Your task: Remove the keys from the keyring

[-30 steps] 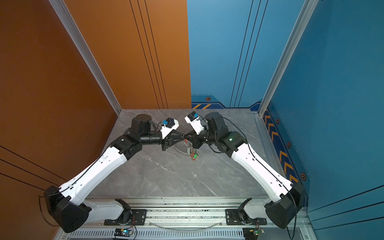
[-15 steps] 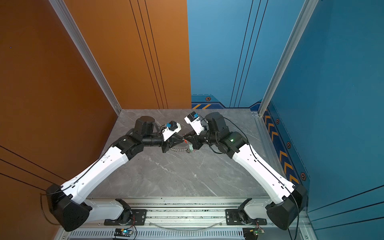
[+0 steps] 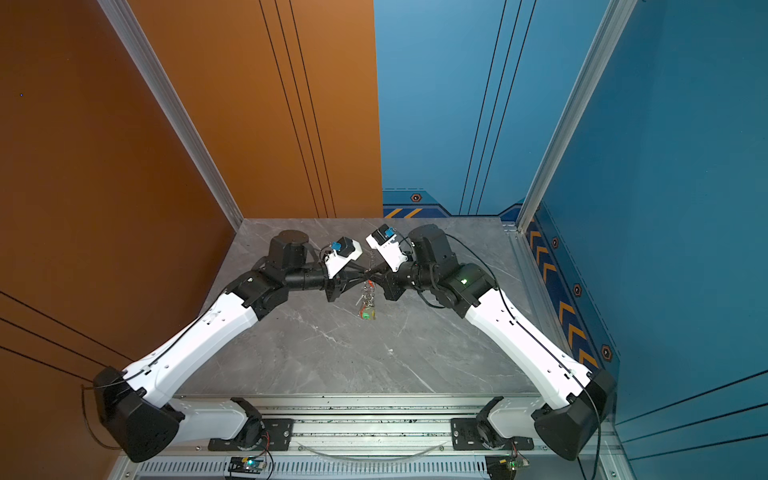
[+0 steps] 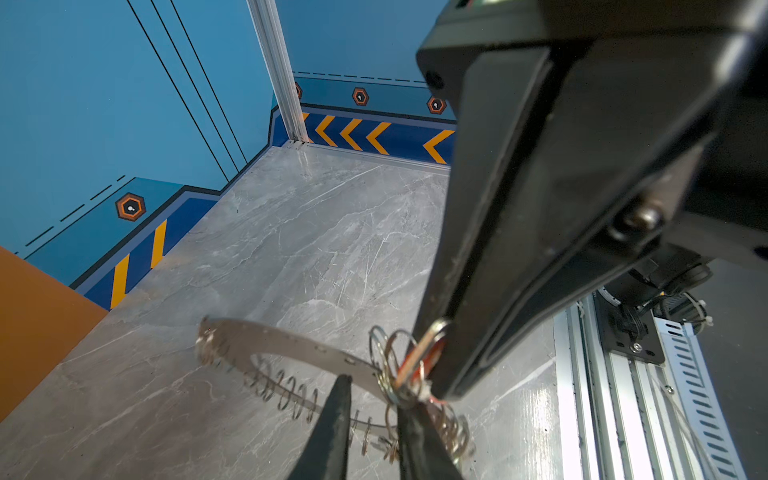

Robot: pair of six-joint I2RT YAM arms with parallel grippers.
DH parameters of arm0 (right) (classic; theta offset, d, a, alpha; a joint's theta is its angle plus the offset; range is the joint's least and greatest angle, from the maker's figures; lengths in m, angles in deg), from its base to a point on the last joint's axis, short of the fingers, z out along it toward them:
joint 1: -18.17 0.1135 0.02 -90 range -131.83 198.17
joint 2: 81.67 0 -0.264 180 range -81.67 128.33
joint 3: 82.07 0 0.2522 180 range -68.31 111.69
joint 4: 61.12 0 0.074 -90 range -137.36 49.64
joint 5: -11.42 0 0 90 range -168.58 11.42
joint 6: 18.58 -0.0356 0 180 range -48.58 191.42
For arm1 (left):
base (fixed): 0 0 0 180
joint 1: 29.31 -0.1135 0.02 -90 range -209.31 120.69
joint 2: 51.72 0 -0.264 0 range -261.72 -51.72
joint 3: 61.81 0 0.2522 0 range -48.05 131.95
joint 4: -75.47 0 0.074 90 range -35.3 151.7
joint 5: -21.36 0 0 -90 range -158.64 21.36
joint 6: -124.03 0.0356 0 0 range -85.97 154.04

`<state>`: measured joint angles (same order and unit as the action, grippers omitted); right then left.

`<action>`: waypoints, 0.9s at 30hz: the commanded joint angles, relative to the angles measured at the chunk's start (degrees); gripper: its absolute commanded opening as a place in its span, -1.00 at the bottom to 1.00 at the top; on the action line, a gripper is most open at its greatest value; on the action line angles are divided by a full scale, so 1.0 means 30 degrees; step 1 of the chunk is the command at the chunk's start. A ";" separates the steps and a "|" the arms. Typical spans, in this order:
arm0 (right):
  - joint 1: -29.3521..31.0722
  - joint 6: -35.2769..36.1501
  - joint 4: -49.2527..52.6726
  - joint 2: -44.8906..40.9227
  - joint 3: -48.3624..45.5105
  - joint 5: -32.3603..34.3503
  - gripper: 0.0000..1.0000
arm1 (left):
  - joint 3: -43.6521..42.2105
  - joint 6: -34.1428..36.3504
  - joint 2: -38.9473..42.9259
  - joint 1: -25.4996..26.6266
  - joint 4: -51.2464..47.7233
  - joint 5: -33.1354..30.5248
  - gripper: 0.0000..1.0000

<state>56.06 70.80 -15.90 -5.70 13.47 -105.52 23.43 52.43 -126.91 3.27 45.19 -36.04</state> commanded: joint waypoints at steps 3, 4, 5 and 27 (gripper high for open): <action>0.0184 0.0553 0.0321 -0.0399 0.0757 -0.0216 -1.00 | 0.0049 -0.0626 0.0665 0.0154 0.1654 0.0808 -0.58; 0.0210 0.0559 0.0421 -0.0390 0.0829 -0.0249 -1.00 | 0.0049 -0.0623 0.0634 0.0202 0.1634 0.0823 -0.61; 0.0202 0.0602 0.0494 -0.0356 0.0895 -0.0275 -1.00 | 0.0070 -0.0526 0.0607 0.0258 0.1559 0.0822 -0.65; -0.0711 0.0885 0.0962 -0.1188 0.1449 0.1557 -1.00 | 0.0372 0.2013 0.0921 0.0513 -0.0952 -0.0143 -1.00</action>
<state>55.44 72.44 -11.94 -6.31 15.94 -103.51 23.34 55.62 -125.67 4.25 45.43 -35.64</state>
